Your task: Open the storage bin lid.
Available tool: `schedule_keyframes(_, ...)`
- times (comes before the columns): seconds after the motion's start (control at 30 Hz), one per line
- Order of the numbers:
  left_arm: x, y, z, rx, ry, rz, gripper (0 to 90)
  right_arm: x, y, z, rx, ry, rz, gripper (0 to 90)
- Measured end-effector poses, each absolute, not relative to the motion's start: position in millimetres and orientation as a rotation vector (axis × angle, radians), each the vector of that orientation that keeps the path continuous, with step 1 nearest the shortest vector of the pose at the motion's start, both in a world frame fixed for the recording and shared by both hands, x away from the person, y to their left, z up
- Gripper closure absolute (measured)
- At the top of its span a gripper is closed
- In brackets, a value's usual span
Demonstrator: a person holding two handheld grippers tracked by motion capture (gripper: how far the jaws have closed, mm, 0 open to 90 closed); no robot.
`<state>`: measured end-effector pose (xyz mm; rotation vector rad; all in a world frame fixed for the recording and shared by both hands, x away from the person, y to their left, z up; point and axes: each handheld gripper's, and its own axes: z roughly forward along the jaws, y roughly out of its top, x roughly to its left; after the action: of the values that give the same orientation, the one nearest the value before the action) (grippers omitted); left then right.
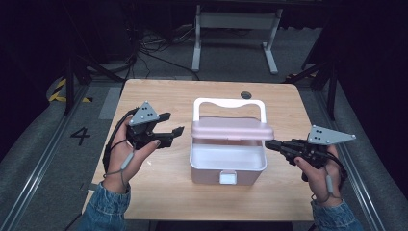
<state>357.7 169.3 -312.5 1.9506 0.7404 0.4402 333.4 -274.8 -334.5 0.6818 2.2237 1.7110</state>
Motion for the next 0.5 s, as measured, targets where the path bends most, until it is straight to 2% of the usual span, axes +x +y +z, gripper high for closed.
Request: schedule_keyframes(0.5,348,134,-322,2.011,0.608,0.444,33.9,335,-277,-332,0.709,2.206,1.777,90.0)
